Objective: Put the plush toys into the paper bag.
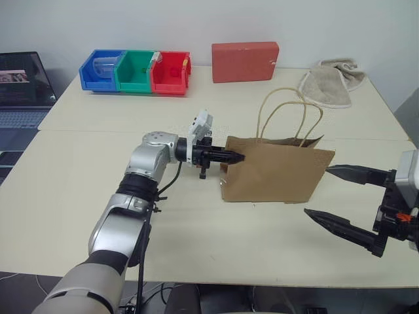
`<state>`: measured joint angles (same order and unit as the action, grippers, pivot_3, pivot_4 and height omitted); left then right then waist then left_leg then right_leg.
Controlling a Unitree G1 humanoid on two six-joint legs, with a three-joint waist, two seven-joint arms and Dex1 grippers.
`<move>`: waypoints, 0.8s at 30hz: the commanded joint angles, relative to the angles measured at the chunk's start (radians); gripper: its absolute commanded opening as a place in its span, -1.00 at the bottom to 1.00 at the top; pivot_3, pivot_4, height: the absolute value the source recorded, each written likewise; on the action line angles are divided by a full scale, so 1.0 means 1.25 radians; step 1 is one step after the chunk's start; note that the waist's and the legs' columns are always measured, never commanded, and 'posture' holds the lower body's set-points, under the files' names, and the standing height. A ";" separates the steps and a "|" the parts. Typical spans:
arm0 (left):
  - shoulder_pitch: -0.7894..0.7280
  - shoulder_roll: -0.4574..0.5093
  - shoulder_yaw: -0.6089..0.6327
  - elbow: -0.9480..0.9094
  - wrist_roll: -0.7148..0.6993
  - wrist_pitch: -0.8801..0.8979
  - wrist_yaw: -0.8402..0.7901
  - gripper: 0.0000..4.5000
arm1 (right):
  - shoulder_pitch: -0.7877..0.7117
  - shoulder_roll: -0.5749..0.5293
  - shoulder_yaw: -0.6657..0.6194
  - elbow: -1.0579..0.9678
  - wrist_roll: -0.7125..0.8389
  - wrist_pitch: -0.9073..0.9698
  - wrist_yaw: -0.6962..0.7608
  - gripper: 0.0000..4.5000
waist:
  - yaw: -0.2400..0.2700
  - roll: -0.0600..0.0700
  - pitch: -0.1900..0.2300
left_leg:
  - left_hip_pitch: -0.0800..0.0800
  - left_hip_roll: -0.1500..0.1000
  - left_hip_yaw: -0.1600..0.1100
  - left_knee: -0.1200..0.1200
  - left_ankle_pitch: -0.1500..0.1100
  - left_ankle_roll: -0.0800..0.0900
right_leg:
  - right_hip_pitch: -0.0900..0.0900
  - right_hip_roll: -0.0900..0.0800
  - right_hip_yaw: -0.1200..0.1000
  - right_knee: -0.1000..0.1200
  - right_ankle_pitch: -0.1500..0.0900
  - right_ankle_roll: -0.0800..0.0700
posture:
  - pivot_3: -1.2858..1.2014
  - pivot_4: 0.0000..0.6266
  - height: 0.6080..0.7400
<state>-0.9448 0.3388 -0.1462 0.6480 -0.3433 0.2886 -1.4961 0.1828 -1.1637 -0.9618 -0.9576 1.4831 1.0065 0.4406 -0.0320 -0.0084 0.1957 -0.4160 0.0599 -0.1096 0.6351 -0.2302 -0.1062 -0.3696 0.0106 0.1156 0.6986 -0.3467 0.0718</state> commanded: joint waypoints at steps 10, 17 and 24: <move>-0.018 0.058 0.020 -0.032 0.046 -0.055 -0.010 -0.17 | -0.003 -0.028 0.021 0.008 -0.008 -0.054 -0.009 1.00 | 0.000 0.000 0.000 | 0.000 0.000 0.000 0.000 0.000 0.000 | 0.000 0.000 0.000 0.000 0.000 0.000 | 0.03 -0.52 1.00; 0.047 0.170 0.042 -0.169 0.060 -0.012 0.051 0.52 | -0.004 -0.040 0.015 0.040 -0.075 -0.042 0.045 1.00 | -0.003 0.000 0.000 | 0.000 0.000 0.000 0.000 0.000 0.000 | 0.000 0.000 0.000 0.000 0.000 0.000 | 0.03 -0.52 1.00; 0.153 0.349 0.076 -0.396 0.081 0.075 0.128 0.52 | 0.030 -0.074 -0.079 0.143 -0.263 -0.013 0.280 1.00 | 0.003 0.000 0.000 | 0.000 0.001 0.000 0.000 0.000 0.000 | 0.000 0.000 0.000 0.000 0.000 0.000 | 0.03 -0.52 1.00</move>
<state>-0.7589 0.7451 -0.0787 0.2310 -0.2448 0.3654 -1.3498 0.2165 -1.2418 -0.9959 -0.8073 1.2150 0.9840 0.7039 -0.0284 -0.0083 0.1957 -0.4154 0.0610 -0.1097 0.6350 -0.2301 -0.1063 -0.3696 0.0109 0.1154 0.6987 -0.3467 0.0718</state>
